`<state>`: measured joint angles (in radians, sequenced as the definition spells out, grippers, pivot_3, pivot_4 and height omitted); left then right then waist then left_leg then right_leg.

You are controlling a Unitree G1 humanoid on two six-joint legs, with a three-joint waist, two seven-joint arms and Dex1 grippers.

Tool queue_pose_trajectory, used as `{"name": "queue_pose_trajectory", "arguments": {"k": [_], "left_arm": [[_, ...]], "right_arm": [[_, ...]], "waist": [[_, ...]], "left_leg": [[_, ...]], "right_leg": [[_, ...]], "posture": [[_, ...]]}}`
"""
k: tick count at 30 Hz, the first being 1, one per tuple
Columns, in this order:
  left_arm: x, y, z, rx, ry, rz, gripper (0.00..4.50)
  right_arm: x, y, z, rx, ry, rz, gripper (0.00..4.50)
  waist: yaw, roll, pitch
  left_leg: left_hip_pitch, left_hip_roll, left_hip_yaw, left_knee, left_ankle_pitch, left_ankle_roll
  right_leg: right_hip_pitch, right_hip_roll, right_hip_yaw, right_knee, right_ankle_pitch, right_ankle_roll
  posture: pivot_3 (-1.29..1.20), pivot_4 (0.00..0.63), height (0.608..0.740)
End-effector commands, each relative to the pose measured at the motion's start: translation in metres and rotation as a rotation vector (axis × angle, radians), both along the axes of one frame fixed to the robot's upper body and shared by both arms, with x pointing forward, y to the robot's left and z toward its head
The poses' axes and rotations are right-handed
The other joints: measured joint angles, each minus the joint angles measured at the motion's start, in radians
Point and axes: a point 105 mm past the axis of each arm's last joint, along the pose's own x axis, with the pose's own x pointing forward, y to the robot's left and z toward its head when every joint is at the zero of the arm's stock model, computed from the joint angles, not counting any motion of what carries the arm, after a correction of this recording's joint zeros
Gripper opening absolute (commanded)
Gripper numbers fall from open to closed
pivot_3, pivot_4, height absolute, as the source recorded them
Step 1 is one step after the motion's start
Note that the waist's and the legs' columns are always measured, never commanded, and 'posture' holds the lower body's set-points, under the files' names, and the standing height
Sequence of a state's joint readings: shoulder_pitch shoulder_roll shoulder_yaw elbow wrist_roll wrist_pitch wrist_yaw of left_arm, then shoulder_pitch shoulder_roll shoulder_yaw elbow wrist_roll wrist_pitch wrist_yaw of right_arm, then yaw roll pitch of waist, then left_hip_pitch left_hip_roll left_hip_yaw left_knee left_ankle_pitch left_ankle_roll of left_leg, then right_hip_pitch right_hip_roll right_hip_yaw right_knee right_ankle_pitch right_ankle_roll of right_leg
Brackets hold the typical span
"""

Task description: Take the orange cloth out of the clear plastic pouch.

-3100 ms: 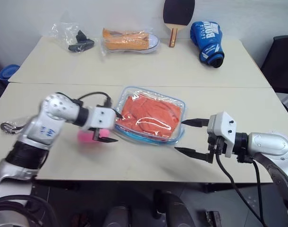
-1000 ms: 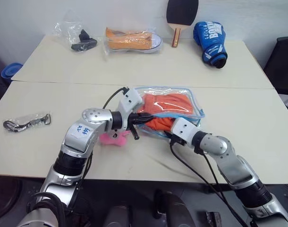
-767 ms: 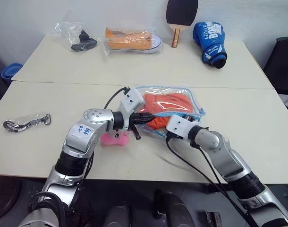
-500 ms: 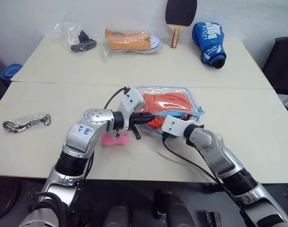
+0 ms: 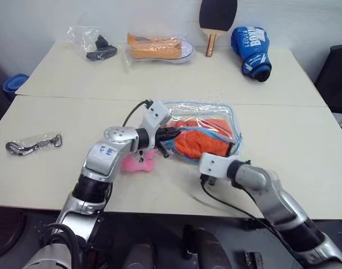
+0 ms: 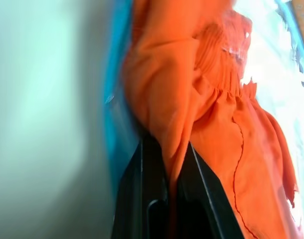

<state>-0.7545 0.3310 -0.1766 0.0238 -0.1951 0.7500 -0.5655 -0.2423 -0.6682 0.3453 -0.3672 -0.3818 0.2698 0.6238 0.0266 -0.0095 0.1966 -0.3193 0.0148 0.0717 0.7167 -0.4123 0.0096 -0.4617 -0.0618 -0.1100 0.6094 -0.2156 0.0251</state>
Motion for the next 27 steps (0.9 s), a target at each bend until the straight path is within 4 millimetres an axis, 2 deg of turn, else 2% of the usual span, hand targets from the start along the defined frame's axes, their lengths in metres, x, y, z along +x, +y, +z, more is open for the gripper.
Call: {"name": "queue_pose_trajectory", "arguments": {"k": [1, 7, 12, 16, 21, 24, 27], "left_arm": [[0.016, -0.001, 0.014, 0.002, -0.088, 0.061, 0.00], [0.020, -0.019, 0.013, 0.016, -0.114, 0.018, 0.00], [0.036, 0.002, 0.005, 0.120, -0.187, 0.096, 0.00], [0.048, 0.020, 0.002, 0.174, -0.225, 0.164, 0.00], [0.053, 0.040, 0.004, 0.240, -0.265, 0.173, 0.00], [0.051, 0.058, 0.002, 0.322, -0.290, 0.181, 0.00], [0.042, 0.079, -0.004, 0.400, -0.293, 0.176, 0.00]], "right_arm": [[-0.019, 0.006, 0.000, -0.036, -0.001, 0.094, 0.02], [-0.027, 0.000, 0.003, -0.055, -0.007, 0.113, 0.02], [-0.054, -0.007, 0.029, -0.001, -0.029, 0.229, 0.02], [-0.071, -0.026, 0.025, -0.048, 0.048, 0.284, 0.02], [-0.049, -0.073, 0.020, -0.154, 0.016, 0.170, 0.02], [-0.027, -0.100, 0.031, -0.121, -0.045, 0.045, 0.02], [-0.007, -0.139, 0.038, -0.116, -0.092, -0.101, 0.02]], "waist": [[-0.002, 0.000, 0.000], [-0.003, 0.000, 0.000], [-0.001, 0.000, 0.000], [-0.001, -0.001, 0.000], [-0.003, -0.001, 0.001], [-0.003, -0.001, 0.001], [-0.008, -0.001, 0.001]], "left_leg": [[0.000, 0.000, 0.000, 0.000, 0.000, 0.000], [0.000, 0.000, 0.001, 0.000, 0.000, 0.000], [0.000, 0.000, 0.000, 0.000, 0.000, 0.000], [0.000, 0.000, 0.000, -0.001, 0.000, 0.000], [0.002, 0.000, 0.003, -0.001, 0.000, 0.000], [0.002, 0.001, 0.004, -0.001, 0.000, 0.000], [0.003, 0.001, 0.006, -0.002, 0.000, 0.000]], "right_leg": [[0.000, 0.000, 0.000, 0.000, 0.000, 0.000], [0.000, 0.000, 0.000, 0.000, 0.000, 0.000], [0.000, 0.000, 0.000, 0.000, 0.000, 0.000], [0.000, 0.000, -0.001, -0.002, 0.000, 0.000], [0.001, 0.000, 0.001, -0.003, 0.000, 0.000], [0.000, 0.000, 0.001, -0.002, 0.000, 0.000], [0.000, 0.000, 0.001, -0.001, 0.000, 0.000]], "posture": [[0.00, 0.150, 0.740], [0.00, 0.150, 0.740], [0.00, 0.150, 0.740], [0.00, 0.150, 0.740], [0.00, 0.150, 0.740], [0.00, 0.150, 0.740], [0.00, 0.150, 0.740]]}}
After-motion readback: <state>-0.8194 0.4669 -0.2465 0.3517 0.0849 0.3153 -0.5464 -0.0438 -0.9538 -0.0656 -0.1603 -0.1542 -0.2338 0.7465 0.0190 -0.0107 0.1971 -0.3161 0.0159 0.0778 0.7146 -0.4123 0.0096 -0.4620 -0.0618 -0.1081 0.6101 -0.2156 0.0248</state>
